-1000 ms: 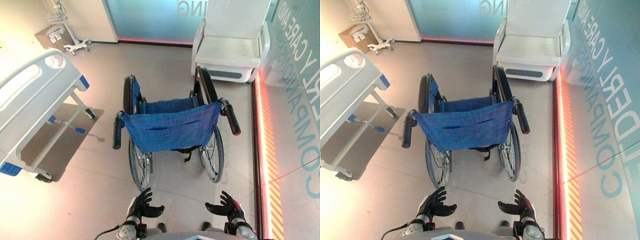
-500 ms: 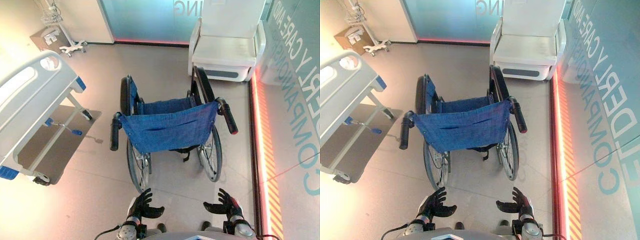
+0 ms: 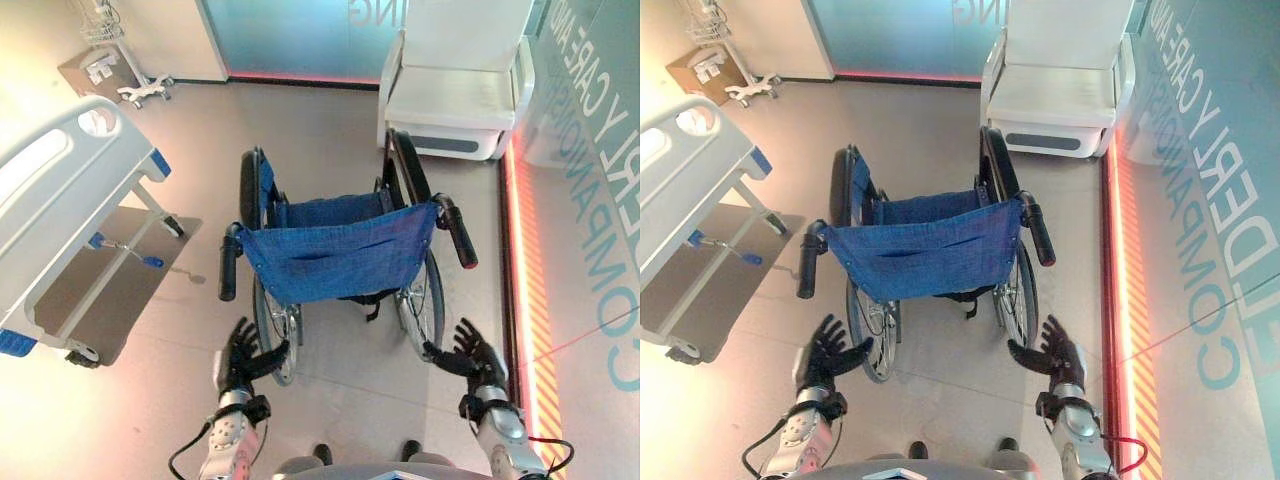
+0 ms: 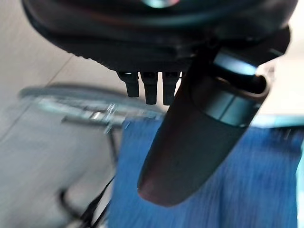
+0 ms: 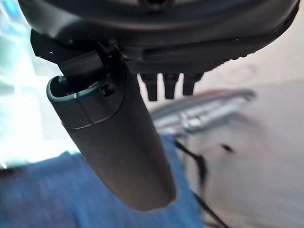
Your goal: Push the wheelchair next to the bed
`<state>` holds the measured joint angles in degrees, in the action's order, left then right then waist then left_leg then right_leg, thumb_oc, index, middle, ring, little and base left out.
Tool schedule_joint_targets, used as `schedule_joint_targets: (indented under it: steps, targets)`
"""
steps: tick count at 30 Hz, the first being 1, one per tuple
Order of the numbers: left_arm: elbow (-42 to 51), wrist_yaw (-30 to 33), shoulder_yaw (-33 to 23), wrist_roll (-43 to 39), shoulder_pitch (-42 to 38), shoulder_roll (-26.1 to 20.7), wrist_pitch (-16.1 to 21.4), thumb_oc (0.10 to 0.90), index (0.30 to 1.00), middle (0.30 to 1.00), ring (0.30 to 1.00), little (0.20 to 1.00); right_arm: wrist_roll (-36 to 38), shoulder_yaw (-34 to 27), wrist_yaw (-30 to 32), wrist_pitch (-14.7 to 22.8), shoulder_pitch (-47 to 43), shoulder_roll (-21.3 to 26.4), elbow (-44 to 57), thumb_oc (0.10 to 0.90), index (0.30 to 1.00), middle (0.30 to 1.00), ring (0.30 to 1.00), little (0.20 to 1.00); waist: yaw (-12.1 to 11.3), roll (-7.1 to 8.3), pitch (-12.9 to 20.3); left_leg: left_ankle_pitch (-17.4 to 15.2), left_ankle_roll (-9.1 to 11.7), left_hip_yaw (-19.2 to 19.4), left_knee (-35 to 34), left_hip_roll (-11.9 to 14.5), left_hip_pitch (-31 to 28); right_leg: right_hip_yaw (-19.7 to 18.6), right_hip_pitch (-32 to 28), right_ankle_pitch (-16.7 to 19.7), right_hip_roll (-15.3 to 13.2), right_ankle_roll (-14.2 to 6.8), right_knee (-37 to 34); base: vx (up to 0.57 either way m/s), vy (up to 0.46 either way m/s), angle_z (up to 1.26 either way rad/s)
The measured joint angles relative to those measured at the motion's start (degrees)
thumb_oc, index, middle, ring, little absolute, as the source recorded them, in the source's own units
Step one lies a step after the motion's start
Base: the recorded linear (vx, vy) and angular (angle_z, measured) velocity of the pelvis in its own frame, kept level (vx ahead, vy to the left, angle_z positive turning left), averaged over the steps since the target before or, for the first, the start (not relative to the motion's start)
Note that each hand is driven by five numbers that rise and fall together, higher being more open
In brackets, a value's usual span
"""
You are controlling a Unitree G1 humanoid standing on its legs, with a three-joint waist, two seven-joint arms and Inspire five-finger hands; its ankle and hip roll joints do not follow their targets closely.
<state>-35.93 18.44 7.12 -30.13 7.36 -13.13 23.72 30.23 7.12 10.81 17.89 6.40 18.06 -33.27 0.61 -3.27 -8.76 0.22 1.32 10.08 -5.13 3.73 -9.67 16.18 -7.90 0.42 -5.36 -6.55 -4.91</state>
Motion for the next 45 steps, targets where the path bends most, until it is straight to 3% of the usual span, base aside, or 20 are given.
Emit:
schedule_joint_targets:
  steps: [8,15,21,26,30,34,40,45]
  targets:
    - [4.14,9.84,-7.59,0.92,-0.30,-1.31,0.57,0.800,0.900,0.900,0.900,0.900,1.95,-8.98,0.42,1.40,-0.77,3.29,5.05,0.800,0.900,0.900,0.900,0.900,-0.02,0.64,-0.87,0.01,0.01,-0.21,-0.01,0.05,-0.45,0.09,-0.66,-0.01,0.01,0.00,-0.14,0.00,0.000,0.00]
    - [7.44,18.70,-8.76,5.56,-1.57,-2.90,0.78,0.800,0.900,0.900,0.900,0.900,2.34,-11.09,1.61,3.08,-2.30,5.68,13.17,0.800,0.900,0.900,0.900,0.900,0.09,-0.11,-1.11,0.03,0.03,-0.33,-0.01,0.03,-0.41,0.07,-0.66,-0.01,-0.01,0.00,-0.16,0.00,0.000,0.00]
    - [14.97,21.36,-10.91,5.92,-3.14,-3.81,0.87,0.800,0.900,0.900,0.900,0.900,2.18,-11.47,4.41,4.80,-4.31,7.05,22.36,0.800,0.900,0.900,0.900,0.900,-0.02,-1.14,-1.39,0.03,0.03,-0.51,0.00,0.06,-0.23,0.20,-0.59,0.00,0.02,0.00,-0.15,0.00,0.000,0.01]
    - [21.88,21.96,-10.84,6.36,-6.20,-5.79,0.99,0.800,0.900,0.900,0.900,0.900,1.73,-11.43,6.63,5.55,-8.09,7.68,26.18,0.800,0.900,0.900,0.900,0.900,-0.08,-1.13,-1.40,0.03,0.03,-0.63,0.00,0.04,-0.10,0.18,-0.55,0.00,0.05,0.00,-0.14,0.00,-0.001,0.02]
    - [26.75,24.39,-10.85,9.94,-9.68,-6.32,3.90,0.800,0.900,0.900,0.900,0.900,1.70,-11.34,7.99,7.11,-10.81,8.38,27.47,0.800,0.900,0.900,0.900,0.900,-0.20,-1.13,-1.39,0.03,0.03,-0.63,0.00,0.03,-0.14,0.17,-0.58,0.00,0.22,0.00,-0.14,0.00,0.000,0.00]
    - [29.85,24.74,-10.82,10.23,-12.44,-6.35,5.32,0.800,0.900,0.900,0.900,0.900,1.71,-11.28,8.42,7.25,-11.26,8.45,30.03,0.800,0.900,0.900,0.900,0.900,-0.26,-1.15,-1.38,0.03,0.03,-0.62,0.00,0.04,-0.16,0.15,-0.59,0.00,0.33,0.00,-0.13,0.00,0.000,0.00]
    - [30.38,21.08,-9.76,10.23,-14.05,-8.18,4.48,0.800,0.900,0.900,0.900,0.900,1.70,-10.99,8.33,6.56,-12.77,8.92,31.99,0.800,0.900,0.900,0.900,0.900,-0.19,-1.10,-1.38,0.03,0.03,-0.60,0.00,0.01,-0.16,0.12,-0.59,0.00,0.32,0.00,-0.13,0.00,0.000,0.00]
    - [30.48,14.45,-9.77,9.20,-13.86,-9.75,0.87,0.800,0.900,0.900,0.900,0.900,0.91,-10.70,5.75,0.86,-12.93,12.30,32.02,0.800,0.900,0.900,0.900,0.900,-1.06,-0.98,-1.44,0.03,0.03,-0.62,0.00,0.03,-0.14,0.14,-0.58,0.00,0.34,0.00,-0.13,0.00,0.000,0.00]
